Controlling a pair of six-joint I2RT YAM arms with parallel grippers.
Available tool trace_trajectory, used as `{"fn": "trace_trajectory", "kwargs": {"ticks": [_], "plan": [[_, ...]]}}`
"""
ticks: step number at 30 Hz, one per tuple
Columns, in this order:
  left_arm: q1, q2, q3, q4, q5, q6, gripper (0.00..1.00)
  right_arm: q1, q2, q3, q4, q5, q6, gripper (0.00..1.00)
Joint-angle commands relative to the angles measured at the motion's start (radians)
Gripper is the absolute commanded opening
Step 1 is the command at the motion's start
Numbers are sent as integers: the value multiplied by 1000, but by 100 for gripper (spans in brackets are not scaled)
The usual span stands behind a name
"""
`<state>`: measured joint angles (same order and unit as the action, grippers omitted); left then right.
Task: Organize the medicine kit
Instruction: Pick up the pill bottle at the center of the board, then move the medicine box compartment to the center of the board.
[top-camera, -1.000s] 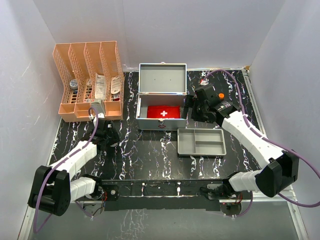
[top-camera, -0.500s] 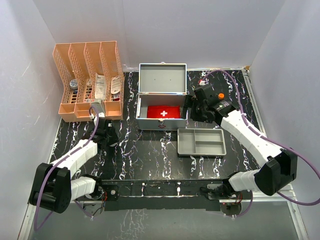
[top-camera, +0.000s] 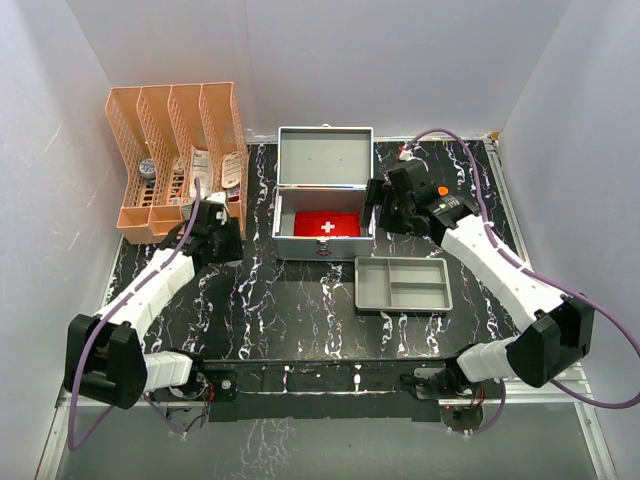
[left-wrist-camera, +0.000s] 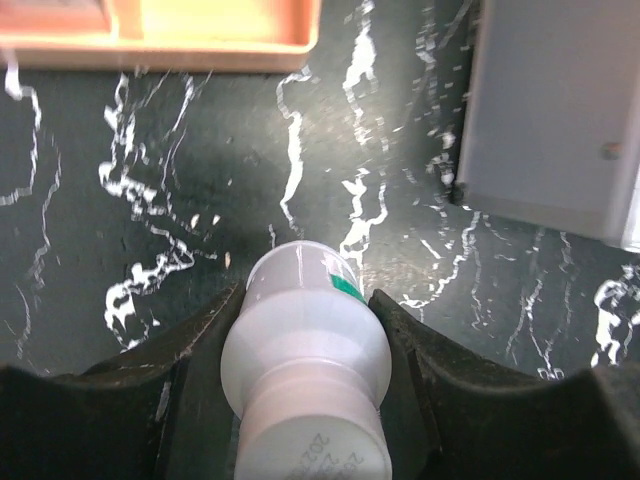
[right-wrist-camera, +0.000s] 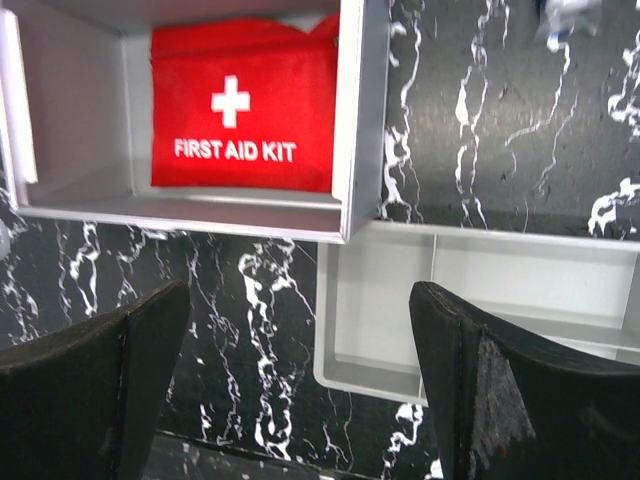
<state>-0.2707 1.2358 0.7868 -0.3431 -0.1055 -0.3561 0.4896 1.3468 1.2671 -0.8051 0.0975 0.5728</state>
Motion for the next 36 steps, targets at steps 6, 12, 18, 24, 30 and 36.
{"fn": "trace_trajectory", "kwargs": {"ticks": [6,12,18,24,30,36], "plan": [[-5,74,343,-232,245,396,0,-4,44,200,32,137,-6,91],[-18,227,628,-426,405,610,0,-14,75,270,-41,330,1,98],[-113,409,884,-639,502,814,0,-73,76,285,-41,439,68,98],[-267,546,1100,-812,499,974,0,-181,94,356,-45,504,102,98],[-376,611,1198,-878,490,1049,0,-252,70,387,-29,575,96,98],[-489,652,1245,-879,507,1098,0,-276,31,380,-13,612,86,98]]}}
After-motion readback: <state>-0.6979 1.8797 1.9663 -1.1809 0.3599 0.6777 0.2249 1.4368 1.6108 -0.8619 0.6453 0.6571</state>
